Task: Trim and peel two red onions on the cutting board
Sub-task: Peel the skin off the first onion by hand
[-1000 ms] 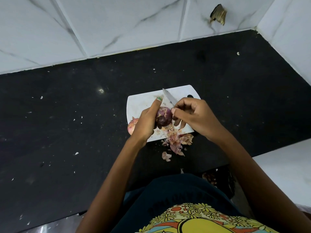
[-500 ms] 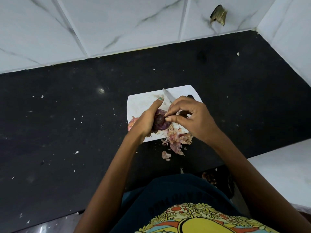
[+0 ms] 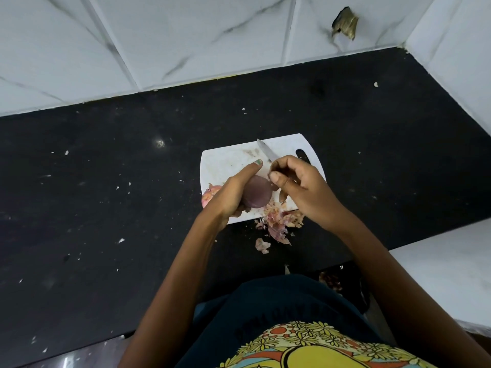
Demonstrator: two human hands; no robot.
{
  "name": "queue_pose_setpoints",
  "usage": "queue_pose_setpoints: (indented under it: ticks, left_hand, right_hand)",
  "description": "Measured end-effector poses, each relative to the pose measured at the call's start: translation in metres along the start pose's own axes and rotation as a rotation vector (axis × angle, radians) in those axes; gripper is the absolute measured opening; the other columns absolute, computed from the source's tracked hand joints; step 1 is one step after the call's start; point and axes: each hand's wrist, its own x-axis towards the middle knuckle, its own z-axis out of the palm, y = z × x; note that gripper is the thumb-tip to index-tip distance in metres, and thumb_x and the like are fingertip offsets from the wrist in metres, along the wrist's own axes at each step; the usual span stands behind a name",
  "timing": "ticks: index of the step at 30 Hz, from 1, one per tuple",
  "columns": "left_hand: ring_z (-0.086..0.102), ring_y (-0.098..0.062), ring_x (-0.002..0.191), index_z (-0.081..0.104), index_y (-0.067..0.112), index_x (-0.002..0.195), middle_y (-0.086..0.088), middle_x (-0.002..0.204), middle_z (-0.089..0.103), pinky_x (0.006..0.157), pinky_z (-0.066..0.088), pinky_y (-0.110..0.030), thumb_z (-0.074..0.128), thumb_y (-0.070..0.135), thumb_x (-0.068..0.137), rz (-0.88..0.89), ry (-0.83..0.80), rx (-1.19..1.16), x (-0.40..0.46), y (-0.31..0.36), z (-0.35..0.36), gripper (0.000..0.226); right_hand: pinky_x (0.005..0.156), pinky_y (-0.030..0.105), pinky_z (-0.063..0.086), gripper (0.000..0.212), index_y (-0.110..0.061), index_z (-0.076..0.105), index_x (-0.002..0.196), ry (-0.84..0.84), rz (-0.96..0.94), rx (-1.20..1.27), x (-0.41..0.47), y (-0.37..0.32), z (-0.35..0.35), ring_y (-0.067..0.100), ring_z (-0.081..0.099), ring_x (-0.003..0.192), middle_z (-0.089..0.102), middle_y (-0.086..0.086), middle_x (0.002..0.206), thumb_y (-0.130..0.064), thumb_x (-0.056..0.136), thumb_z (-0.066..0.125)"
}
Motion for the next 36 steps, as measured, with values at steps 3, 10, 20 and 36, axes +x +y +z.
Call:
queue_pose_setpoints:
  ticks: [3, 10, 20, 36]
  left_hand:
    - [0.04, -0.013, 0.058, 0.05, 0.021, 0.063, 0.003, 0.053, 0.055, 0.059, 0.031, -0.028, 0.039, 0.057, 0.093, 0.021, 0.003, -0.012, 0.0025, -0.0013, -0.0023, 0.048]
    - [0.042, 0.0, 0.038, 0.051, 0.018, 0.061, 0.011, 0.043, 0.049, 0.038, 0.031, -0.014, 0.044, 0.046, 0.096, 0.178, -0.023, 0.048, 0.0045, 0.0005, -0.0018, 0.045]
    - [0.048, 0.001, 0.042, 0.053, 0.017, 0.066, 0.008, 0.05, 0.057, 0.041, 0.032, -0.013, 0.044, 0.044, 0.096, 0.14, -0.035, -0.012, -0.0002, 0.0007, 0.0, 0.042]
    - [0.048, -0.005, 0.05, 0.054, 0.017, 0.066, 0.001, 0.058, 0.058, 0.045, 0.033, -0.016, 0.045, 0.045, 0.096, 0.113, -0.007, 0.003, -0.0032, 0.0019, 0.0014, 0.042]
  right_hand:
    - [0.061, 0.021, 0.051, 0.009, -0.012, 0.063, 0.094, -0.031, 0.065, 0.142, -0.0037, -0.0045, -0.0012, 0.004, 0.062, 0.073, 0.063, -0.005, 0.086, -0.016, 0.086, 0.067]
    - [0.054, 0.021, 0.051, 0.012, -0.005, 0.059, 0.084, -0.048, 0.116, 0.192, -0.0028, -0.0081, 0.0009, 0.012, 0.061, 0.063, 0.059, 0.0, 0.073, -0.001, 0.081, 0.07]
    - [0.048, 0.022, 0.049, 0.011, -0.005, 0.06, 0.079, -0.073, 0.114, 0.199, -0.0005, -0.003, -0.0007, 0.015, 0.062, 0.054, 0.062, -0.003, 0.063, 0.005, 0.083, 0.063]
    - [0.047, 0.021, 0.049, 0.007, 0.001, 0.059, 0.085, -0.074, 0.11, 0.163, 0.0006, -0.0064, -0.002, 0.018, 0.064, 0.054, 0.06, 0.005, 0.069, 0.004, 0.083, 0.065]
